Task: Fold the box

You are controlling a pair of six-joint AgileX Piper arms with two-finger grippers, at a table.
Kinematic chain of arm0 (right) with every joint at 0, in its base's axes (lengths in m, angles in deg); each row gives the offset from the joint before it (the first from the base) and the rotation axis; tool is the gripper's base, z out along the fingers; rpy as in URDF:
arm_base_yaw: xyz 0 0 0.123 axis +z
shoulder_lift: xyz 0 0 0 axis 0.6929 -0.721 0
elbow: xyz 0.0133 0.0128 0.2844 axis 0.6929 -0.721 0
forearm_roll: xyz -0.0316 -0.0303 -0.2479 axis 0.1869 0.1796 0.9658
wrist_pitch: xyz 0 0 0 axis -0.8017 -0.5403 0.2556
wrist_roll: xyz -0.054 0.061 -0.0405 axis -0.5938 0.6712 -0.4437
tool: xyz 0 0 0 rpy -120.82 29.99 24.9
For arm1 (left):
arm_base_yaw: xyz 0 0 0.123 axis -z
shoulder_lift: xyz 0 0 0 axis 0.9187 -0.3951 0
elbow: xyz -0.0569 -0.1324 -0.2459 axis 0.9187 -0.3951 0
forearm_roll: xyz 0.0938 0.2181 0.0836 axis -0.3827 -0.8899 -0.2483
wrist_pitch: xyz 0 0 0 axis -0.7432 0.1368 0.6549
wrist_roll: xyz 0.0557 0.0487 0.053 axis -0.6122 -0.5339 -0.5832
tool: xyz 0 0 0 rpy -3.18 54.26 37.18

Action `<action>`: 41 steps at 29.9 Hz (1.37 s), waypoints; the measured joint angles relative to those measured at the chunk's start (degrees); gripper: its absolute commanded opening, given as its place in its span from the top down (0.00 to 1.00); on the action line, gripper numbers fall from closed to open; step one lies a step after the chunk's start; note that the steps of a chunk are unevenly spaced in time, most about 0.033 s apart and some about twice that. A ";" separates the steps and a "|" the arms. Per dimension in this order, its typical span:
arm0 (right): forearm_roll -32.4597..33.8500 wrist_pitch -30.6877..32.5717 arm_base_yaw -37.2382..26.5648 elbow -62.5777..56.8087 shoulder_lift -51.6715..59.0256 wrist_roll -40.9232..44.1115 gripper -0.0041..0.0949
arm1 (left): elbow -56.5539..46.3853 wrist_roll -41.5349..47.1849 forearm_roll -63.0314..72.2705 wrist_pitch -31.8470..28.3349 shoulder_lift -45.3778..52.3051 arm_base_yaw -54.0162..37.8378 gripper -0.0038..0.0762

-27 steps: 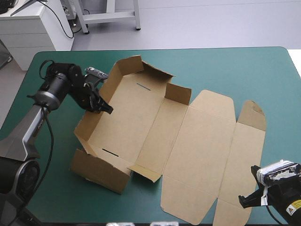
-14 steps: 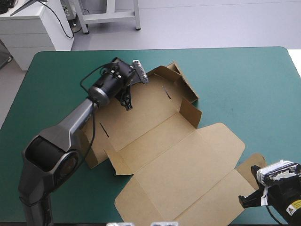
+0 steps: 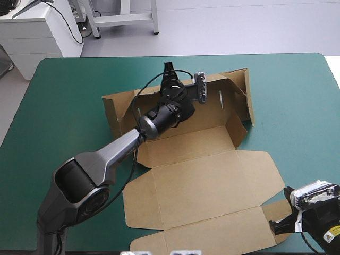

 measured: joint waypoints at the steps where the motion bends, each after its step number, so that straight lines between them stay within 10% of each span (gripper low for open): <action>1: 0.00 0.00 0.00 0.00 0.00 0.00 0.98 | -0.15 0.61 -0.56 -0.17 0.12 0.66 0.96; 24: 0.00 -0.03 0.00 0.00 -0.85 1.04 0.98 | -42.86 44.59 -45.85 -7.66 18.08 12.74 0.96; 41: 2.42 5.74 0.00 21.78 -27.73 10.57 0.98 | -47.51 49.05 -48.47 -2.31 19.45 17.85 0.96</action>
